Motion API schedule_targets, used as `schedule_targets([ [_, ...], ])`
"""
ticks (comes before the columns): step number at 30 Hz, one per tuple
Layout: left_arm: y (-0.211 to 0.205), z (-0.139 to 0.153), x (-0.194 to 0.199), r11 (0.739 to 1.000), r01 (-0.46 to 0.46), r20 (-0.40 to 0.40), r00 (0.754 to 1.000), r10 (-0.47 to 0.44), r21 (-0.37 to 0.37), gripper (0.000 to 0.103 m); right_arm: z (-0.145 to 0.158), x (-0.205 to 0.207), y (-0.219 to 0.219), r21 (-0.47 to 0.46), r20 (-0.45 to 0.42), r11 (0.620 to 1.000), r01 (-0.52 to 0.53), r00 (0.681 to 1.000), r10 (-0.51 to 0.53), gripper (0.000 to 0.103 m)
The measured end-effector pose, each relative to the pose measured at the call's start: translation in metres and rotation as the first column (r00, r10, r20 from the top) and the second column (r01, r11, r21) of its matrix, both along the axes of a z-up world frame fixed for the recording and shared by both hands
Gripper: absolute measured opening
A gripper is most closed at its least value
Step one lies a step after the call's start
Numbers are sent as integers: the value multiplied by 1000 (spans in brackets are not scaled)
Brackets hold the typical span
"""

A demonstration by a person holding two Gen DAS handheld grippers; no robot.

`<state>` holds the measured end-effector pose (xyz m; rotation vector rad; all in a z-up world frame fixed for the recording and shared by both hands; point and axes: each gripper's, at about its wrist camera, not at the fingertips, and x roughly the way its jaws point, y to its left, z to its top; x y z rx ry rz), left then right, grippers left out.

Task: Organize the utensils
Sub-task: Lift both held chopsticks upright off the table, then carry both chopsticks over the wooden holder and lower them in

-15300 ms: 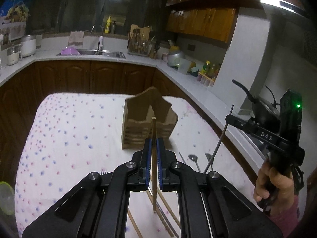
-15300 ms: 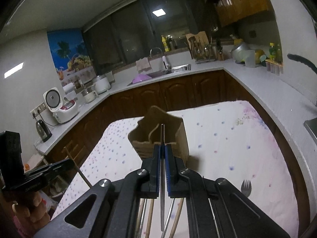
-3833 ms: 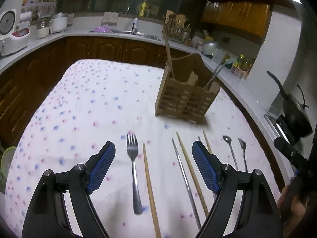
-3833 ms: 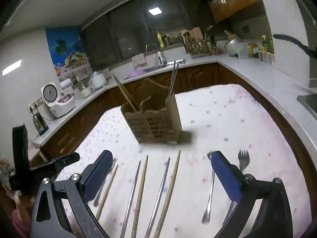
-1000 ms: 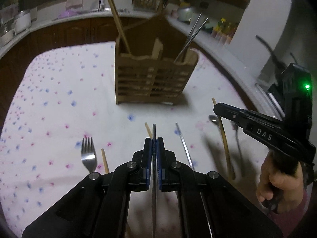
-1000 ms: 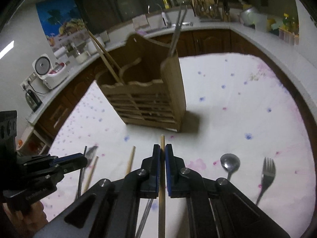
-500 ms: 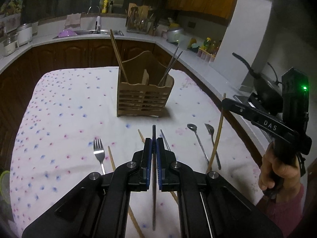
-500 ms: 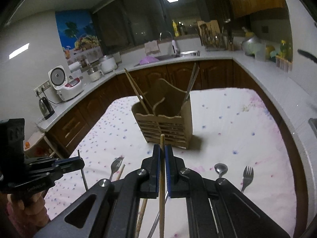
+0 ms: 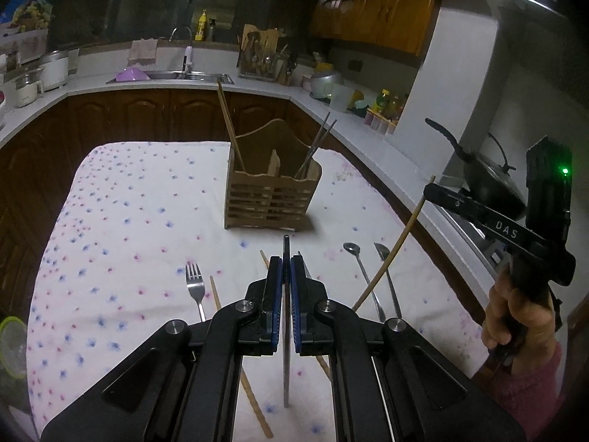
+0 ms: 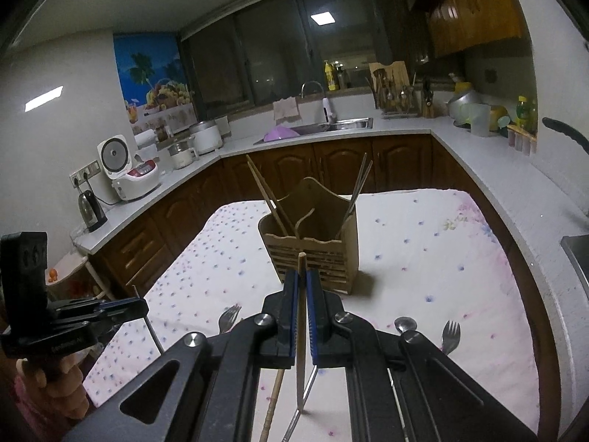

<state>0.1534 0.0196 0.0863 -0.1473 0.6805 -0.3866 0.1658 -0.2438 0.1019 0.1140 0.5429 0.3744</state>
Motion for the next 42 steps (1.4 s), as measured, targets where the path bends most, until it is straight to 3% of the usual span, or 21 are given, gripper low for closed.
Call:
schedule_targets([
  [20,20,37,35,994,-86,106,990,93,-74,4,27,23,-11,54,85,997,59,994,-63,5],
  [42,40,109,160,958,-236,250,929,272,-164,4,82,118,-24,163,218,977,140,960,-174,5],
])
